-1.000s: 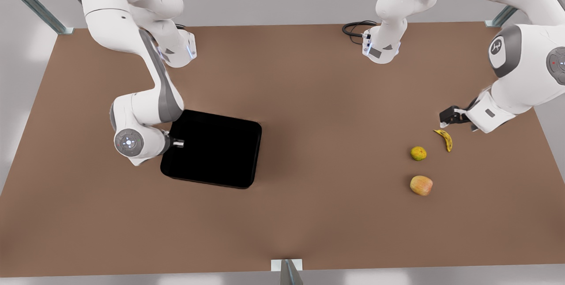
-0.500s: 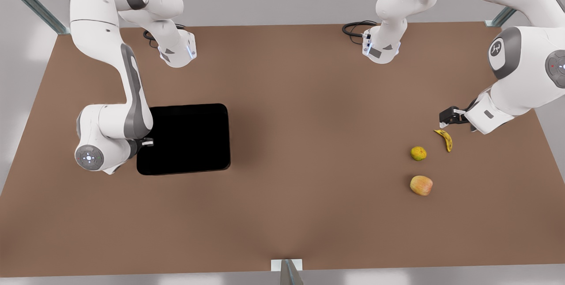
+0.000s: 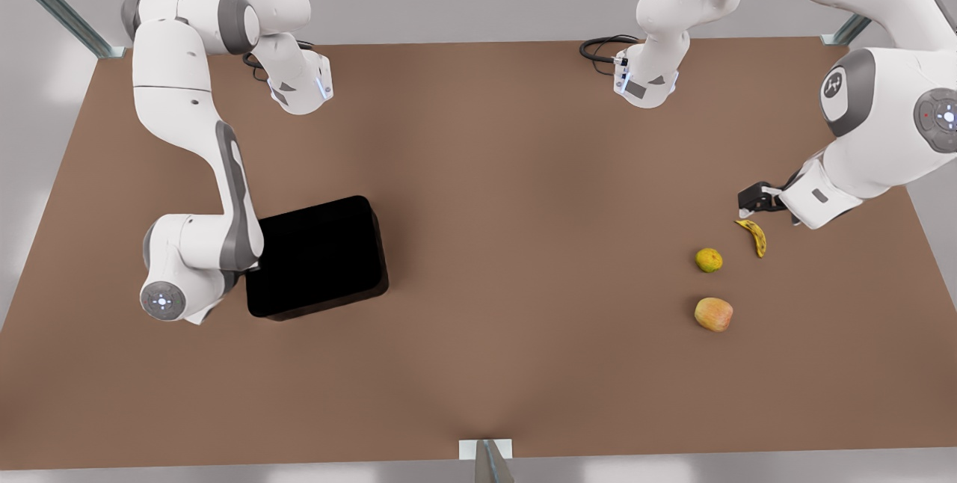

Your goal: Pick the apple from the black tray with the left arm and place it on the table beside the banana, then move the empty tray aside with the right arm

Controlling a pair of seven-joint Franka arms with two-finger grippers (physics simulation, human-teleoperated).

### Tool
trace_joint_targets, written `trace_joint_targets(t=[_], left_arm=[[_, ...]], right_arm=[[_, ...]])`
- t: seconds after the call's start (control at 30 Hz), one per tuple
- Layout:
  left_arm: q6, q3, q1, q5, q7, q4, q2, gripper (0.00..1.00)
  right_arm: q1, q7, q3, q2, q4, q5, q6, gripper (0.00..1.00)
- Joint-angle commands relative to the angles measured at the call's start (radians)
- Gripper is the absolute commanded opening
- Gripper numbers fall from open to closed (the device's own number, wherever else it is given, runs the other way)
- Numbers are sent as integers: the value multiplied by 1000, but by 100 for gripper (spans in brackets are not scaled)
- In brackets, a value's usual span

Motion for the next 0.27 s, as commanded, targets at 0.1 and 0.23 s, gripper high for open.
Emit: trace_joint_targets(t=[0.1,0.23], left_arm=[[26,0,-1,2,-27,0,2,100],[34,0,-1,4,-29,-2,5,100]], right_arm=[[0,-145,50,-141,287,44,-281,100],[-141,62,205,-276,287,-8,-280,100]])
